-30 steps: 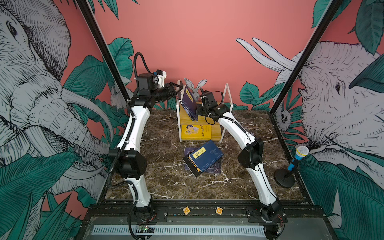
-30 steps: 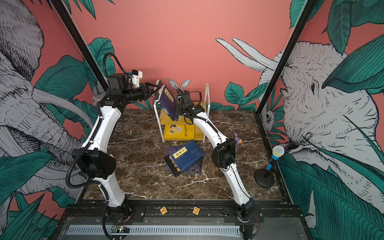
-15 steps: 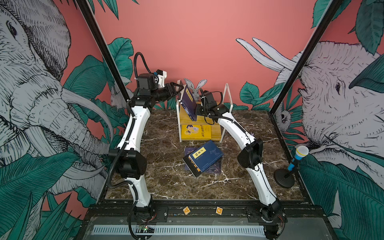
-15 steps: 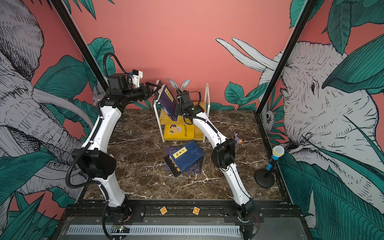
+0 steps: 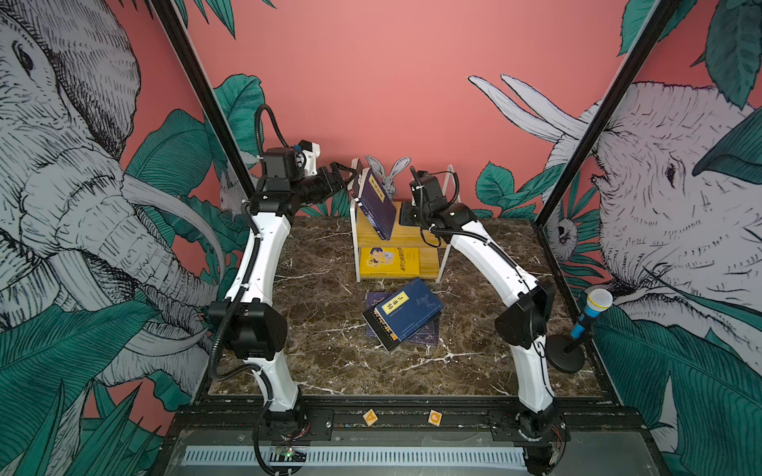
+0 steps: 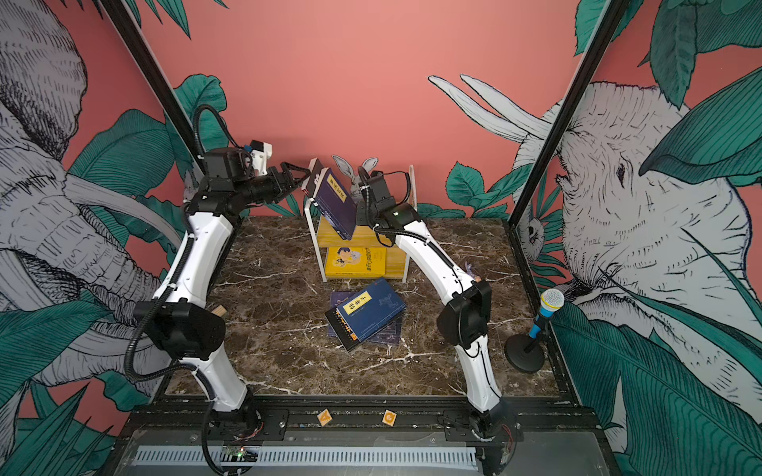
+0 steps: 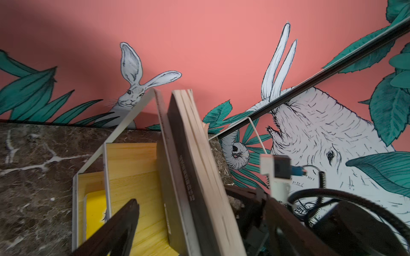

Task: Stacking books/files
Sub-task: Place the book on the bookshelf, then pick up the book from the books.

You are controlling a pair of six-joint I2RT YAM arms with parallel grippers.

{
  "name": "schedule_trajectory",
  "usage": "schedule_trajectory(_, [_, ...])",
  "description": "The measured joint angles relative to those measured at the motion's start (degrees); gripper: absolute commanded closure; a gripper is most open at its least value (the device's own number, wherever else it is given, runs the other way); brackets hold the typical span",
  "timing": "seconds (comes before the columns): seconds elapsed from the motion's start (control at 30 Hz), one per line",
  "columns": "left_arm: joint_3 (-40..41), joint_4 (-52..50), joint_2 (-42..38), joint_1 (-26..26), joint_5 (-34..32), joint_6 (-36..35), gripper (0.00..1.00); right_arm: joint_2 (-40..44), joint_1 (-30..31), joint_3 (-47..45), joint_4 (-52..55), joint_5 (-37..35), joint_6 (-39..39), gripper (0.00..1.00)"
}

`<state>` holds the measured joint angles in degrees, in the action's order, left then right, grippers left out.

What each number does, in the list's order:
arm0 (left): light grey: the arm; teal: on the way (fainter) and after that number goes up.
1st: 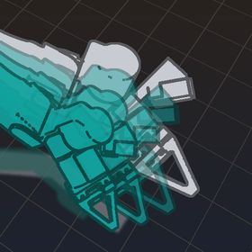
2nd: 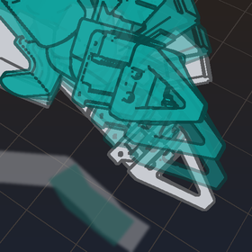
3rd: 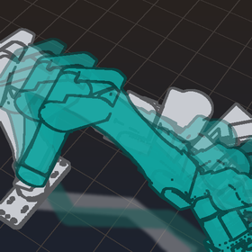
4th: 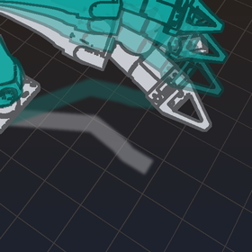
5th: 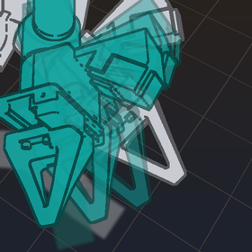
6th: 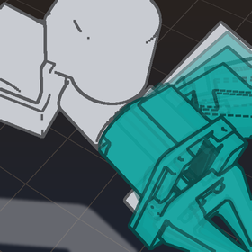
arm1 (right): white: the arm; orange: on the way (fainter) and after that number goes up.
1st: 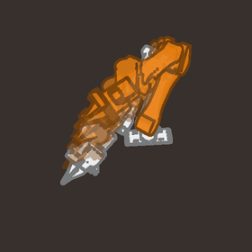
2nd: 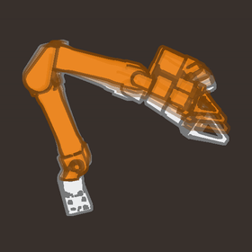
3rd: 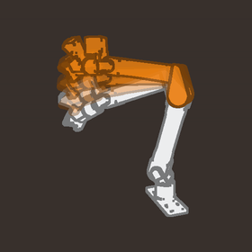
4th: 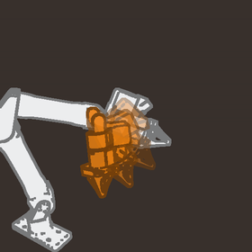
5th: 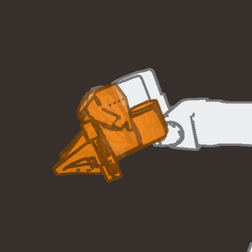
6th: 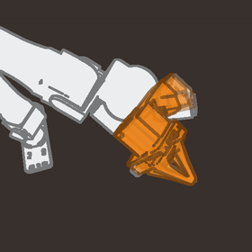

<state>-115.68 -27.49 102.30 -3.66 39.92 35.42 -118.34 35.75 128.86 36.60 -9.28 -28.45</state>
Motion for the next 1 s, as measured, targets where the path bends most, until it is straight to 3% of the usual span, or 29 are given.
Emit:
schedule_trajectory(0.17, [6.84, 0.81, -7.13, 3.39, 0.59, 1.18, 0.01, 10.32, 0.11, -10.12, -3.98, 0.00, 0.17, 0.94])
schedule_trajectory(0.4, [19.91, 0.46, -21.73, 3.69, -0.11, -2.84, 0.01, 26.32, 0.63, -33.14, -9.64, 0.55, -0.33, 0.74])
schedule_trajectory(0.47, [25.35, 0.87, -26.73, 3.65, -0.26, -3.56, 0.01, 31.69, 0.70, -40.11, -10.73, 0.46, -0.76, 0.65])
schedule_trajectory(0.67, [44.70, 4.74, -37.31, 3.52, -0.15, -3.04, 0.02, 44.98, 0.70, -56.33, -13.53, 0.09, -2.10, 0.55])
schedule_trajectory(0.87, [61.81, 10.40, -39.78, -0.28, -0.46, -0.63, 0.16, 49.40, 0.74, -70.03, -17.40, 0.09, -4.20, 0.43])
schedule_trajectory(1.0, [68.91, 14.73, -40.30, -5.35, -0.76, 1.11, 0.24, 49.29, 0.02, -79.78, -22.05, 1.44, -7.30, 0.43])
